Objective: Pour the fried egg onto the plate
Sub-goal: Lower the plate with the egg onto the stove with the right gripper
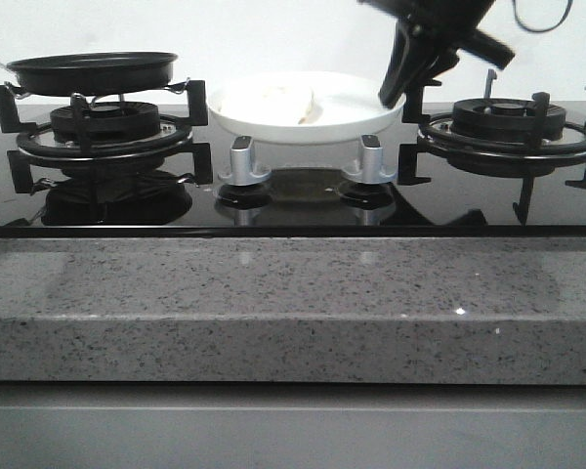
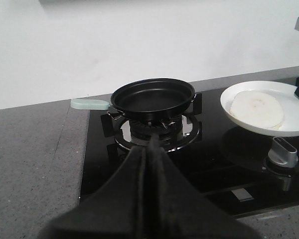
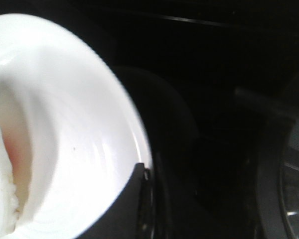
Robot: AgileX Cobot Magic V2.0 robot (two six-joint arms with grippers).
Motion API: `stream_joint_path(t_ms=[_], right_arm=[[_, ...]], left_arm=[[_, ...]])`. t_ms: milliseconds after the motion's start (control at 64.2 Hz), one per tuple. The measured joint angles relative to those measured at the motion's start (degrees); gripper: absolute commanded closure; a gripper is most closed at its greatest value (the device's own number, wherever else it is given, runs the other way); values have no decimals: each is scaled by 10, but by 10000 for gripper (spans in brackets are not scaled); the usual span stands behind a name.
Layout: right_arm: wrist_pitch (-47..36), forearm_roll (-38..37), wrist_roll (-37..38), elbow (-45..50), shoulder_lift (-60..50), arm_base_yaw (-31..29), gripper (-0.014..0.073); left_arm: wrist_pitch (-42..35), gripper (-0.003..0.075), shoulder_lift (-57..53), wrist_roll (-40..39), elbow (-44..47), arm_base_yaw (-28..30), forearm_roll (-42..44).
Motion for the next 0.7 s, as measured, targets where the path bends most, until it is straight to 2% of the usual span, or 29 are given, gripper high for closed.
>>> stream_joint_path(t_ms=[187, 467, 608, 701], right_arm=[[-7, 3, 1, -4, 21, 0, 641], [-2, 9, 2, -5, 22, 0, 381], [-2, 11, 3, -7, 22, 0, 323], [-2, 11, 3, -9, 22, 0, 316]], left_arm=[[0, 739, 0, 0, 0, 0, 0], [0, 739, 0, 0, 1, 0, 0], [0, 739, 0, 0, 1, 0, 0], [0, 739, 0, 0, 1, 0, 0]])
